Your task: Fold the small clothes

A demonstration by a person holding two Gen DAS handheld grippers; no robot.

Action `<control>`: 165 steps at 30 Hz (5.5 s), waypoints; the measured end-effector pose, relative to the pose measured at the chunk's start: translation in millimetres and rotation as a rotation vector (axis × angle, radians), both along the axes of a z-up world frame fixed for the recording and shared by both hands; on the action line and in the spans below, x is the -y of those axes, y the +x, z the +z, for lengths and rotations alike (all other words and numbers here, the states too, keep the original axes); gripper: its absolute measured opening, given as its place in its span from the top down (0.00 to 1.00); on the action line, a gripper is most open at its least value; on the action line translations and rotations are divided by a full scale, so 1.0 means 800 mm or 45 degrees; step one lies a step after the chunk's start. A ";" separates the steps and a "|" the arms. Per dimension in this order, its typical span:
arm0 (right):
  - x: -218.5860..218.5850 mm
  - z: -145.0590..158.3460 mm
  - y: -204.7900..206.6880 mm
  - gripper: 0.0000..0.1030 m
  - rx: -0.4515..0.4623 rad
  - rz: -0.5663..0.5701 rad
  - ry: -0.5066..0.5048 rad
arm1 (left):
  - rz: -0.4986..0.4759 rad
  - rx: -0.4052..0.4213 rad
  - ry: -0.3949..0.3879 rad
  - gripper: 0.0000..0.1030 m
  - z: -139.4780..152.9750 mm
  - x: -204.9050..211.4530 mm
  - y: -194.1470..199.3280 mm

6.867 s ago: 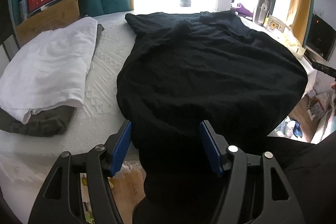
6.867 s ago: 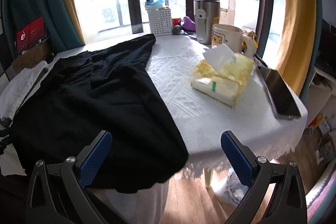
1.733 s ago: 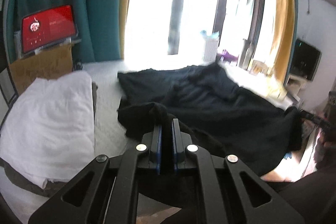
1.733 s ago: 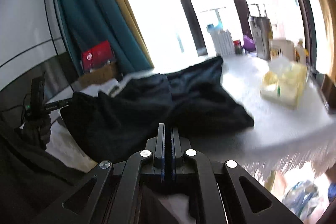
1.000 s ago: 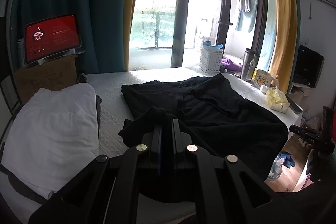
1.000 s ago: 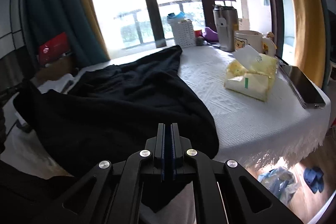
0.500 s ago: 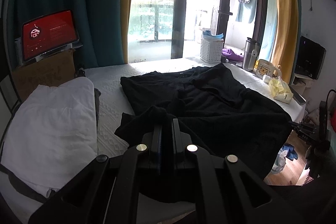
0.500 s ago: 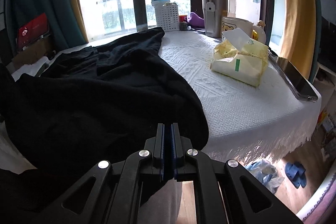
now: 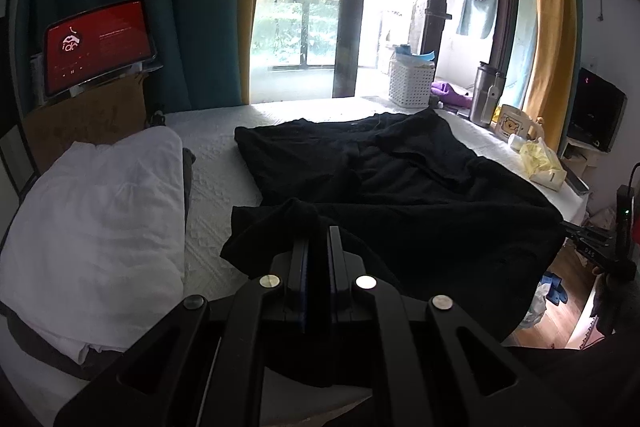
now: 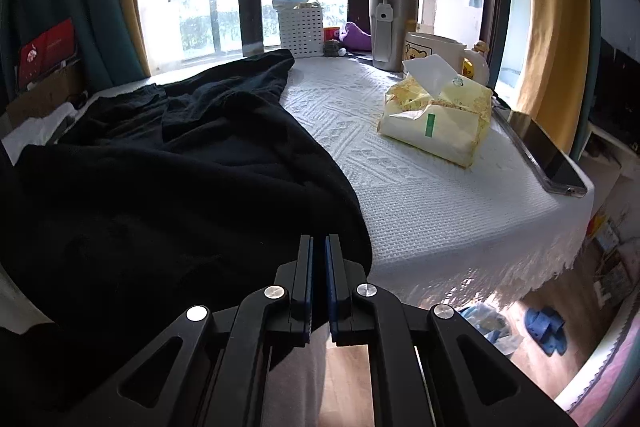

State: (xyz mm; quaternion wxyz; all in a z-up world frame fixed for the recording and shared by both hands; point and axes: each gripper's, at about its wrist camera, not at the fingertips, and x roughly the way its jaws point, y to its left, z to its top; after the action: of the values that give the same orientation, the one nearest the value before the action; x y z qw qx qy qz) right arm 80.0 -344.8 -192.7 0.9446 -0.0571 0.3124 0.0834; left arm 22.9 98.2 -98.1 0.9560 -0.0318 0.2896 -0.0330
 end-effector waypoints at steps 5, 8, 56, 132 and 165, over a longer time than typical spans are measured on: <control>-0.009 -0.001 -0.004 0.93 0.012 -0.037 -0.077 | 0.007 -0.043 -0.004 0.94 -0.013 -0.002 0.004; -0.011 -0.001 -0.004 0.91 0.017 -0.051 -0.112 | 0.009 -0.052 -0.014 0.94 -0.018 -0.003 0.004; -0.026 -0.089 -0.018 0.96 -0.214 0.405 0.484 | -0.118 -0.228 -0.030 0.95 -0.077 0.009 0.034; -0.140 0.069 0.436 0.79 -0.343 0.185 0.270 | 0.158 -0.288 -0.422 0.87 -0.024 -0.178 0.332; -0.283 0.026 0.299 0.00 0.057 0.580 -0.779 | -0.128 -0.381 0.304 0.22 -0.069 -0.016 0.299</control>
State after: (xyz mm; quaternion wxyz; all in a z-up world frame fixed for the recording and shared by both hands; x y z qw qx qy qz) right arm 319.6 -118.5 -171.9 0.8476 -0.4062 0.2816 0.1927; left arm 262.0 111.0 -153.5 0.8964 0.0916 0.4317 -0.0409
